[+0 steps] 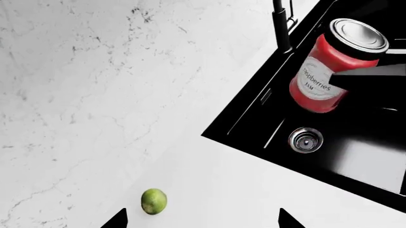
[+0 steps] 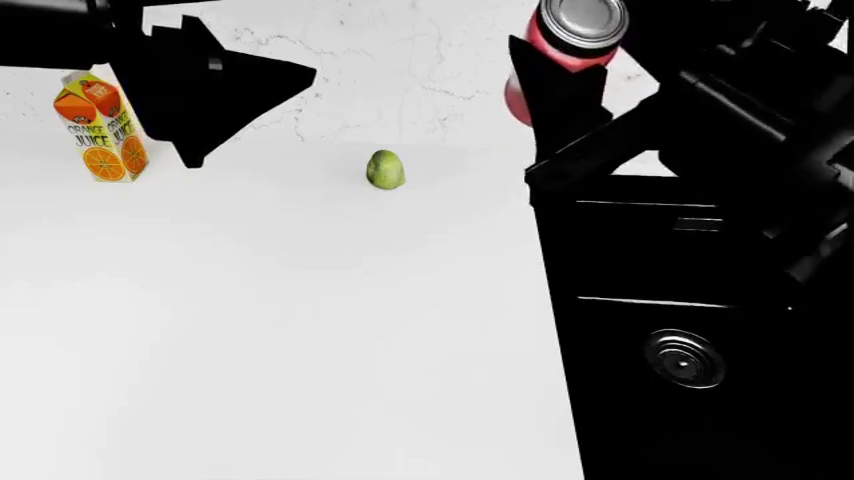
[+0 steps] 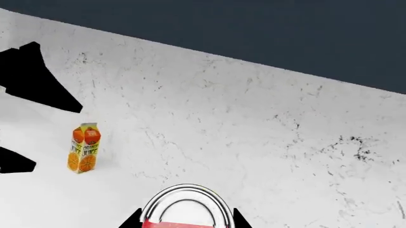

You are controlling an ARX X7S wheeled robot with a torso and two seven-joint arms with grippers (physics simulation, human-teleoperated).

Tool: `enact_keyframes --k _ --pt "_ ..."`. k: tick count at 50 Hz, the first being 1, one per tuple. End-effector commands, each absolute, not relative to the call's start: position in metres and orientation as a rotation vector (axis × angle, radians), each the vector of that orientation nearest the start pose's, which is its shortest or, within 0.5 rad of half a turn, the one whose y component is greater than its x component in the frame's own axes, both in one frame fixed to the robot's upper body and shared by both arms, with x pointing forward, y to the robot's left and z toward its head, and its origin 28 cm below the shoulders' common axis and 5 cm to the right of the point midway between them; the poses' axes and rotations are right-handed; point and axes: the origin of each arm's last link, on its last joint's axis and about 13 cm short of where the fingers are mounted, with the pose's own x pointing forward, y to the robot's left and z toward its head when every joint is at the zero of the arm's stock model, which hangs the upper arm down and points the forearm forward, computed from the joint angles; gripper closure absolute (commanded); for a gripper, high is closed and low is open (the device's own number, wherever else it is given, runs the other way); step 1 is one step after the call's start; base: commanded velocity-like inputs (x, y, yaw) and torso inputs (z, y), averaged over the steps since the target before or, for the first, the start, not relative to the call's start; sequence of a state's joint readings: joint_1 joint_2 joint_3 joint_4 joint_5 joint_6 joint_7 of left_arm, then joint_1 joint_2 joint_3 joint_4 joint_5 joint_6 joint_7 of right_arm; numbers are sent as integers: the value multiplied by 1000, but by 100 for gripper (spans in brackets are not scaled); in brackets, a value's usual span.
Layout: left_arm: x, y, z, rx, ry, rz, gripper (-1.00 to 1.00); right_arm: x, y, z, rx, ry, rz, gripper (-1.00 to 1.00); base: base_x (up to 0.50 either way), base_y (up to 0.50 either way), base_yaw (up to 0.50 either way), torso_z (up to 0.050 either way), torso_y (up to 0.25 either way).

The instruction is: Pick the cereal and jam from the counter and place them in the cabinets closest to them.

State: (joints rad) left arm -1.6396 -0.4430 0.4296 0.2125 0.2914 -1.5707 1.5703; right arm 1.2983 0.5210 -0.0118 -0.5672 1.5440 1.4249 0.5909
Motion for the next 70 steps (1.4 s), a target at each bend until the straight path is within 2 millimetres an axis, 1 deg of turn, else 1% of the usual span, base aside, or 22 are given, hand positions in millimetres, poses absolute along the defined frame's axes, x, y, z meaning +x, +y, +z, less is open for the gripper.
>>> enact_keyframes --k 1,3,9,16,21,25,33,40,50,55,62,70 --pt "260 291 430 472 115 -858 -100 195 -121 396 -301 -413 438 100 0 0 0 0 0" --pt "259 291 431 476 112 -860 -100 194 -121 399 -300 -431 437 100 0 0 0 0 0" --pt "259 291 430 478 115 -855 -100 193 -127 422 -302 -490 390 100 0 0 0 0 2" --pt "260 292 427 472 124 -847 -100 193 -132 436 -324 -518 351 100 0 0 0 0 0" --pt "260 292 428 474 125 -847 -100 194 -137 452 -319 -533 317 100 0 0 0 0 0" --pt "260 292 429 476 125 -846 -100 197 -139 464 -313 -537 319 100 0 0 0 0 0" --pt "260 292 429 478 128 -847 -100 204 -138 494 -337 -536 333 100 0 0 0 0 1" --pt "260 291 430 481 127 -848 -100 213 -140 522 -330 -504 344 100 0 0 0 0 0" --pt "259 293 430 480 129 -841 -100 219 -143 558 -311 -453 346 100 0 0 0 0 0" --pt "259 292 431 483 130 -841 -100 230 -147 574 -284 -386 324 100 0 0 0 0 2" --pt "259 292 433 484 130 -842 -100 244 -151 588 -288 -304 284 100 0 0 0 0 0" --pt "260 292 430 482 132 -840 -100 251 -159 586 -289 -208 258 100 0 0 0 1 0"
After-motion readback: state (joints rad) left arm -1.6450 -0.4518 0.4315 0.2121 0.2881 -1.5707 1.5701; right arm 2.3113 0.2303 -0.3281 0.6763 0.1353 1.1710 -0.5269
